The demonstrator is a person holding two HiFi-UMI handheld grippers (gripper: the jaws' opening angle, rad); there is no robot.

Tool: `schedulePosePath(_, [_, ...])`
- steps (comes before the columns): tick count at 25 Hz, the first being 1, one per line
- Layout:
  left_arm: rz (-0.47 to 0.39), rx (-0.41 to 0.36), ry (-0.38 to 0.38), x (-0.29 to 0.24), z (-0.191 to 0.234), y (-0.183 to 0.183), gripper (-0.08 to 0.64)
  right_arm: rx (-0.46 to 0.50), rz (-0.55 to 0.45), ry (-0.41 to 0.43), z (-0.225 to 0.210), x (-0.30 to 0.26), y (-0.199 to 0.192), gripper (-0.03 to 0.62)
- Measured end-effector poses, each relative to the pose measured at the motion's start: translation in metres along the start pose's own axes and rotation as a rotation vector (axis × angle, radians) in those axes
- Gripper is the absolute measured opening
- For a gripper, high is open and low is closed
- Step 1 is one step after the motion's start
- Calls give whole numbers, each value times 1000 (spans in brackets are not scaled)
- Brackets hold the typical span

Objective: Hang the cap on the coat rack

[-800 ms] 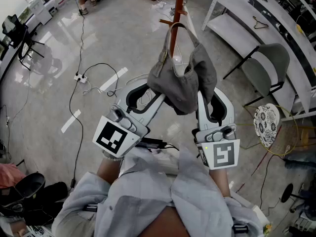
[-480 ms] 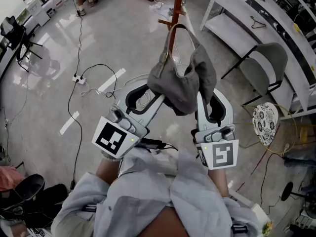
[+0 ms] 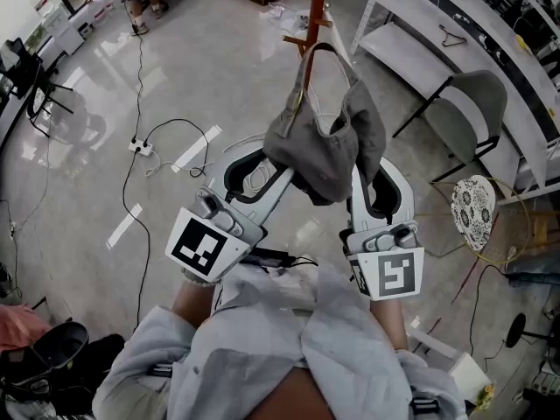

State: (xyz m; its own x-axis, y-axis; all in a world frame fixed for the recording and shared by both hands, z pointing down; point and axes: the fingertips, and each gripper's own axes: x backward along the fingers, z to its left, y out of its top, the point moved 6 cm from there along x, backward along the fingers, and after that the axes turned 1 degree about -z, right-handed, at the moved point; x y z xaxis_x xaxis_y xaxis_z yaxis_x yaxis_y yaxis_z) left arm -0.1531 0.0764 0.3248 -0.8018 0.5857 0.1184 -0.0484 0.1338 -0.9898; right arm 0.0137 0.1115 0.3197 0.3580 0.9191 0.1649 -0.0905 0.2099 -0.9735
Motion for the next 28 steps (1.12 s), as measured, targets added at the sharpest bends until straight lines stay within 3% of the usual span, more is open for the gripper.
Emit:
schedulePosePath(7, [-28, -8, -26, 20, 7, 5, 118, -12, 2, -42, 25, 2, 2, 78])
schedulePosePath(17, [-44, -14, -7, 4, 12, 8, 118, 0, -20, -23, 10, -8, 5, 78])
schedulePosePath(28, [-77, -54, 53, -60, 23, 10, 118, -6, -69, 35, -53, -45, -4, 78])
